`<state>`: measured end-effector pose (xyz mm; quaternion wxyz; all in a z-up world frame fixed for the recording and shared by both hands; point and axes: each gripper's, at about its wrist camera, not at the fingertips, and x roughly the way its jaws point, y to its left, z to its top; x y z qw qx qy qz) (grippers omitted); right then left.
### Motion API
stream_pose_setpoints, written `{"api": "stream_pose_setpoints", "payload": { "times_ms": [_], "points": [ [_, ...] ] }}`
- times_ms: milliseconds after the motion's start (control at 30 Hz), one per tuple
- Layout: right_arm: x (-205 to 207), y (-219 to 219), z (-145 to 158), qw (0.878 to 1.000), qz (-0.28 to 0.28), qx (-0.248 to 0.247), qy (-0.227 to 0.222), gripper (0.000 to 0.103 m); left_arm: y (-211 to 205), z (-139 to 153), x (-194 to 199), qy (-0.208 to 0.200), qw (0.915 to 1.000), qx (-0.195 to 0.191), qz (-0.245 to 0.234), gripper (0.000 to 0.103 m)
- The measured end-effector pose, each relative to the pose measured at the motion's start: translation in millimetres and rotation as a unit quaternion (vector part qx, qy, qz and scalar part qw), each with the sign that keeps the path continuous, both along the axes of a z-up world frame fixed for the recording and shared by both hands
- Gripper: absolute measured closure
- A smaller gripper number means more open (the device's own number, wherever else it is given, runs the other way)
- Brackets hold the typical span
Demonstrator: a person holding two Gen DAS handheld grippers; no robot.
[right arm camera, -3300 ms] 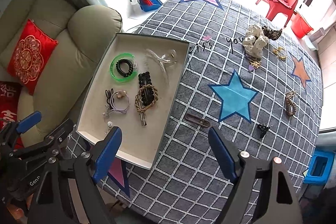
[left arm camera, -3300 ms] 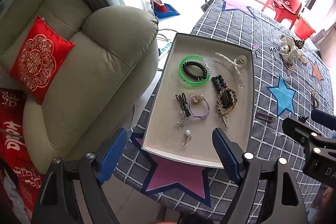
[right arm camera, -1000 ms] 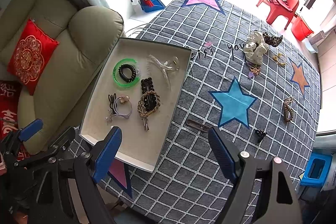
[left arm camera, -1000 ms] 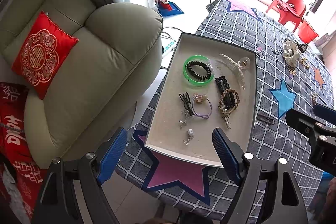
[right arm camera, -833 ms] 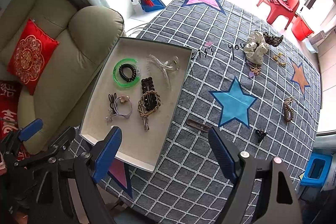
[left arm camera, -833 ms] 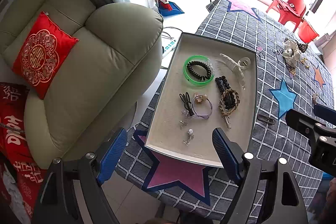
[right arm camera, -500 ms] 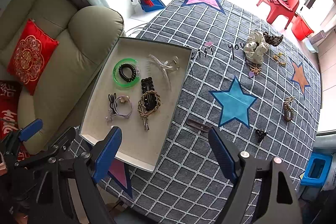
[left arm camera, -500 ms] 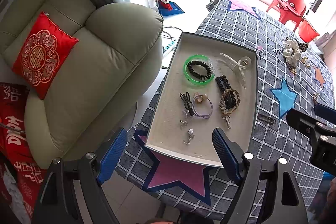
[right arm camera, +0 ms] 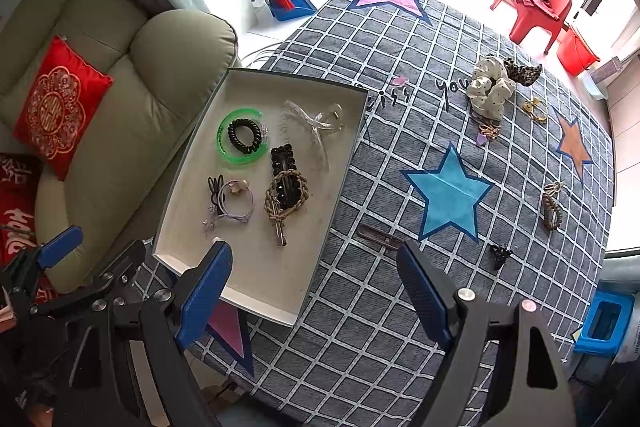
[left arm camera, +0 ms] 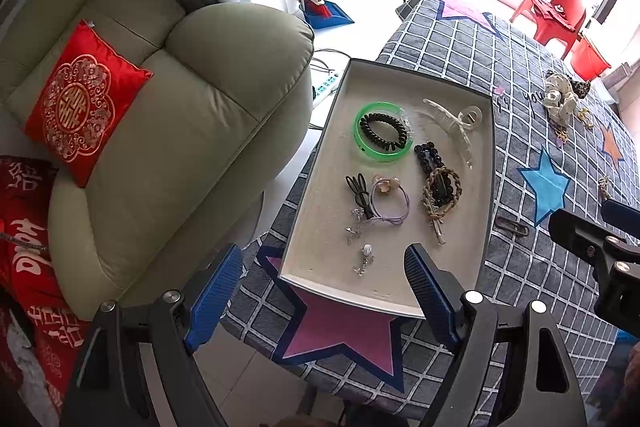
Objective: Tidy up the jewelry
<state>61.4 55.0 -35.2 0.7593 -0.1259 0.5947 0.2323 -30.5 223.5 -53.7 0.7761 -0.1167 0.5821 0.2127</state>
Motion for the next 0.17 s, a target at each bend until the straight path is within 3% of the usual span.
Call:
{"api": "stream_pose_setpoints", "payload": {
  "times_ms": [167],
  "points": [
    [0.0,0.3,-0.1,1.0,-0.001,0.0,0.001,0.017,-0.4,-0.3,-0.1,0.001,1.0,-0.002,0.0,0.018]
  ]
}}
